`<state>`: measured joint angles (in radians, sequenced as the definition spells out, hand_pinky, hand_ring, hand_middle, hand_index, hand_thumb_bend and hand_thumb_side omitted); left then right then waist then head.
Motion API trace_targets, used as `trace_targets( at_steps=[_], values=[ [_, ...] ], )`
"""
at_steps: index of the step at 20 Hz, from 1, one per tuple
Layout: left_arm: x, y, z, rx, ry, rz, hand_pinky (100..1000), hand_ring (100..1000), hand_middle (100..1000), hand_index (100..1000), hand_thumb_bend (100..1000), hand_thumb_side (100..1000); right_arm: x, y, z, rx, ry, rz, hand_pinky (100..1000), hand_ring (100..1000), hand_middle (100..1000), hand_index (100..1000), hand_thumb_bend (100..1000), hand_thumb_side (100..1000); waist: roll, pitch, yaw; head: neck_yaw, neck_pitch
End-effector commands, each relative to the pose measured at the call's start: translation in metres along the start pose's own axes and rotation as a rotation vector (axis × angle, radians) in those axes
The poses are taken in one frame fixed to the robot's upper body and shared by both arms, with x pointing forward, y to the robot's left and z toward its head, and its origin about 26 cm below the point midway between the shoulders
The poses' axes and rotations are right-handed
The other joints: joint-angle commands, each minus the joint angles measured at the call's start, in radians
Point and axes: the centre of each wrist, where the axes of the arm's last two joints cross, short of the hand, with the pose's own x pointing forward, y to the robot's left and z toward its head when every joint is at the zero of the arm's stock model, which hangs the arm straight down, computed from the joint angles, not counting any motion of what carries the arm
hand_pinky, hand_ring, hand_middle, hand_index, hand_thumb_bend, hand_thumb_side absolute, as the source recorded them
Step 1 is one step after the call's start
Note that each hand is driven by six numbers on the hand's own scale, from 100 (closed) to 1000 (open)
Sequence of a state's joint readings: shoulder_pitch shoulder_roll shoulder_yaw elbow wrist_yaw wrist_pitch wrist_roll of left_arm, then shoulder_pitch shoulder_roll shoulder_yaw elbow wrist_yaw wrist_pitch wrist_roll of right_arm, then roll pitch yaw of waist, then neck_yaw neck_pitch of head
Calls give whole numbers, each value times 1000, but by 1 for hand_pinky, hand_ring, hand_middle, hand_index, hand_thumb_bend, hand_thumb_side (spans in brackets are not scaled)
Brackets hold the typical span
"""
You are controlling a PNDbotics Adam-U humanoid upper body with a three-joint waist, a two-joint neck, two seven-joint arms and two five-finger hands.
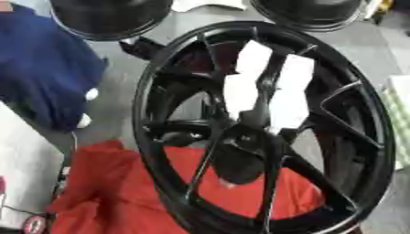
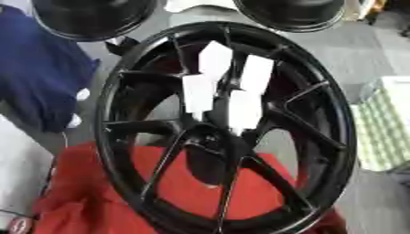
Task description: Pull the pin out of the wheel hub.
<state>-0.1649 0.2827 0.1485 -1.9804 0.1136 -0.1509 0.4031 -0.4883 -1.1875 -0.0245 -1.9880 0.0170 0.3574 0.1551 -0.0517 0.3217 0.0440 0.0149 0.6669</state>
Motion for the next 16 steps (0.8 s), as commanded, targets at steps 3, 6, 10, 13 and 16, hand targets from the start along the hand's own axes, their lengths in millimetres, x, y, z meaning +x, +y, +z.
trace_targets(
  at_steps=[3, 6, 10, 13, 16],
  values=[
    [7, 1, -4, -33, -32, -19, 704, 819, 758, 901, 430, 546, 13, -12, -1, 128, -35, 103, 876, 825, 783, 833, 100, 657, -2, -26, 2, -6, 2],
    [8, 1, -5, -43, -33, -19, 704, 818, 758, 901, 430, 546, 17, -12, -3, 240, -63, 145, 888, 838, 791, 839, 100, 639, -4, -25, 4, -10, 2],
    [8, -1, -5, -52, -32, -14, 704, 819, 758, 901, 429, 547, 20, -9, -5, 417, -104, 190, 905, 861, 812, 857, 100, 628, -6, -22, 9, -13, -2],
    [8, -2, -5, -57, -29, -10, 704, 819, 758, 901, 428, 548, 23, -8, -7, 498, -123, 217, 908, 865, 818, 868, 100, 612, -8, -21, 11, -17, -3],
    [8, -3, -5, -64, -28, -6, 705, 819, 758, 901, 427, 548, 25, -6, -9, 540, -137, 226, 907, 867, 821, 872, 100, 591, -10, -20, 12, -20, -3]
  ],
)
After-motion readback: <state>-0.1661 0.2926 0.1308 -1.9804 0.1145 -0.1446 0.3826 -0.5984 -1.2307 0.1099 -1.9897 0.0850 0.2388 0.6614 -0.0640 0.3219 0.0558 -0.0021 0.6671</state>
